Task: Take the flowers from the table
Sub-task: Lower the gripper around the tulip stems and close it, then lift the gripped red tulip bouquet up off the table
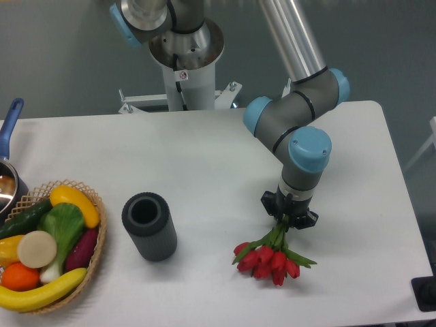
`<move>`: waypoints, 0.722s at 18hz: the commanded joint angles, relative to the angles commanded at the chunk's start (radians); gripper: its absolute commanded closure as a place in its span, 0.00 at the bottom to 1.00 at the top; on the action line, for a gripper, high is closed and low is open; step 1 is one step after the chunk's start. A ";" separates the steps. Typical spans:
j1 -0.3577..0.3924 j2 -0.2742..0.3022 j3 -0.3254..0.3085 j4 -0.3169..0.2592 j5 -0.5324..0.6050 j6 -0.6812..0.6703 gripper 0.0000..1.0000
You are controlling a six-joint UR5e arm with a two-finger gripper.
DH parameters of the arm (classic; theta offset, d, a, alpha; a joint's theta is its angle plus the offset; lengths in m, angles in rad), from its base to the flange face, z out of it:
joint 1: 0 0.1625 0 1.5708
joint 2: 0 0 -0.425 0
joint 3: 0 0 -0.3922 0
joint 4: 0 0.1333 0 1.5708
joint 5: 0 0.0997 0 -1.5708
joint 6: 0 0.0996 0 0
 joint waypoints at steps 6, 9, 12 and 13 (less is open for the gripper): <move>0.000 0.041 0.014 0.000 0.000 0.003 0.76; 0.000 0.081 0.014 0.002 -0.011 0.000 0.76; 0.006 0.138 0.011 0.000 -0.112 -0.003 0.76; 0.008 0.161 0.006 0.000 -0.147 -0.008 0.76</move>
